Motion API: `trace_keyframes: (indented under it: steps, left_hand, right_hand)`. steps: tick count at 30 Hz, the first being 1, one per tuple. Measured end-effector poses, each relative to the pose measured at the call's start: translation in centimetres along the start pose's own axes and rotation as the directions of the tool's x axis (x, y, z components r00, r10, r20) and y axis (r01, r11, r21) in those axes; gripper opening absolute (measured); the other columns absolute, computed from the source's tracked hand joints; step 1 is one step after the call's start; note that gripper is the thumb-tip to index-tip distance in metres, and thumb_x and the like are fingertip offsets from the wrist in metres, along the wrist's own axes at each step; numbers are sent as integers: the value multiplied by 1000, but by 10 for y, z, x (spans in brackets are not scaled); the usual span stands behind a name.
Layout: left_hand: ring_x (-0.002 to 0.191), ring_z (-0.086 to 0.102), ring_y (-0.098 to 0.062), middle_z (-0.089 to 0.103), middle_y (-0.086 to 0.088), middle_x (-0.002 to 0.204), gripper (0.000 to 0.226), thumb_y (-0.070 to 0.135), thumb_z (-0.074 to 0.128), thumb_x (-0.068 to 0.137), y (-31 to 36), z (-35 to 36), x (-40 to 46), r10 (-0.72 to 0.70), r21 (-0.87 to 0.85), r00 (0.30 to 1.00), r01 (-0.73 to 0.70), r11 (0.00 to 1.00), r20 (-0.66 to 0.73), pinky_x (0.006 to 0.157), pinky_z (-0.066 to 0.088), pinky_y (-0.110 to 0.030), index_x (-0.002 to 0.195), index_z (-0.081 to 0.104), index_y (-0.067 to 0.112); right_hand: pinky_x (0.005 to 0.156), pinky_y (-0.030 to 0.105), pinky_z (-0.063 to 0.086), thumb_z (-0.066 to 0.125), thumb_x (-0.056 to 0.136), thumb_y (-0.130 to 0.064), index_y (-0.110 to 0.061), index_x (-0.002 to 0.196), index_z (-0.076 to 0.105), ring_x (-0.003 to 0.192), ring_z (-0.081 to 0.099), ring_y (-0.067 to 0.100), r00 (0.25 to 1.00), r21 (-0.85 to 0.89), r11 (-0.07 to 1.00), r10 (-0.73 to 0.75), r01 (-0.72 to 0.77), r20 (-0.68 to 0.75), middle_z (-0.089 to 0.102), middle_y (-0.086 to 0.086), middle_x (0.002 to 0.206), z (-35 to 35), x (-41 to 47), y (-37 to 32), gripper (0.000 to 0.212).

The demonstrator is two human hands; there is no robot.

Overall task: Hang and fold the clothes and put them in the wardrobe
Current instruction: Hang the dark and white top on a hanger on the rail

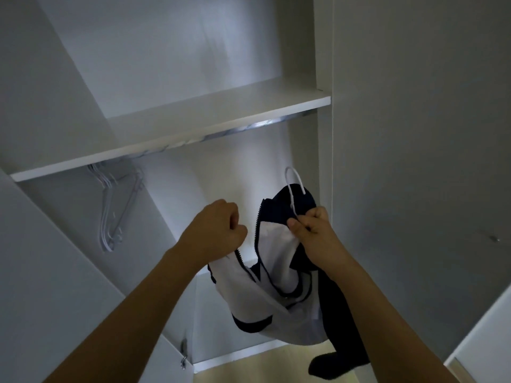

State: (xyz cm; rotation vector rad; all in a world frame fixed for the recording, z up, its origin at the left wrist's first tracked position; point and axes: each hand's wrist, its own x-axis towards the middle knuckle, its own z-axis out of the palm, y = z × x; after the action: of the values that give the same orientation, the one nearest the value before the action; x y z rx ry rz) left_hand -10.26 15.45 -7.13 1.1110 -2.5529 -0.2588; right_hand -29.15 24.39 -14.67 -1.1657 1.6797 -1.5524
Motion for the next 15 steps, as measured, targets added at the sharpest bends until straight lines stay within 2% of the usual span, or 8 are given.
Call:
trace_keyframes:
  steps: [3,4,6,8,10,12,13,15]
  left_hand:
    - [63,42,-11,48,-2,83,15,4,58,81,1,14,-2,-84,-258,995,68,964,-50,56,35,-18,82,48,16]
    - [64,44,-11,50,-3,88,21,0,57,82,2,18,-3,-114,-394,993,88,915,-41,54,36,-15,86,49,18]
    - [67,48,-12,51,-3,96,33,-9,54,81,6,24,-6,-178,-646,984,121,753,-23,52,38,-12,91,52,23]
    - [74,52,-14,51,0,95,39,-10,55,73,12,30,-9,-283,-837,959,160,523,6,60,43,-17,94,57,23]
    - [71,54,-16,53,-2,85,44,-13,52,68,16,36,-11,-373,-961,921,198,195,114,67,46,-27,100,62,16]
    - [63,53,-17,54,-7,74,41,-19,40,76,18,42,-13,-404,-955,865,260,-144,296,65,46,-28,100,60,7]
    - [61,49,-18,52,-8,72,38,-19,33,79,19,44,-14,-411,-908,816,314,-276,407,64,44,-27,95,58,5]
    - [59,40,-18,44,-7,68,32,-11,24,79,22,51,-20,-396,-790,700,414,-453,594,62,38,-24,78,48,9]
  right_hand:
    - [69,-2,34,52,98,-13,-14,65,45,71,45,-4,997,61,995,80,-81,12,35,-6,94,1,-4,6,34]
    - [68,3,37,51,98,-11,-15,68,44,72,45,0,993,112,987,116,-117,19,36,-6,94,2,-5,7,32]
    - [65,13,39,53,96,-15,-17,71,43,72,47,4,980,224,954,196,-201,44,37,-6,93,4,-9,3,27]
    - [68,15,40,58,94,-28,-17,74,51,79,53,5,977,198,957,201,-212,76,41,-7,98,5,-13,0,24]
    - [69,7,42,60,93,-36,-22,75,58,81,55,2,985,139,977,151,-161,81,44,-8,98,6,-18,-1,23]
    - [68,0,39,57,95,-34,-22,73,59,79,53,1,992,83,989,116,-121,55,44,-6,95,5,-22,0,25]
    - [69,-1,37,55,97,-30,-19,74,59,78,52,0,993,57,992,106,-109,47,44,-5,95,3,-24,2,25]
    - [71,-3,35,52,99,-23,-13,80,60,78,51,-1,994,20,994,103,-104,45,42,-4,95,-3,-27,7,23]
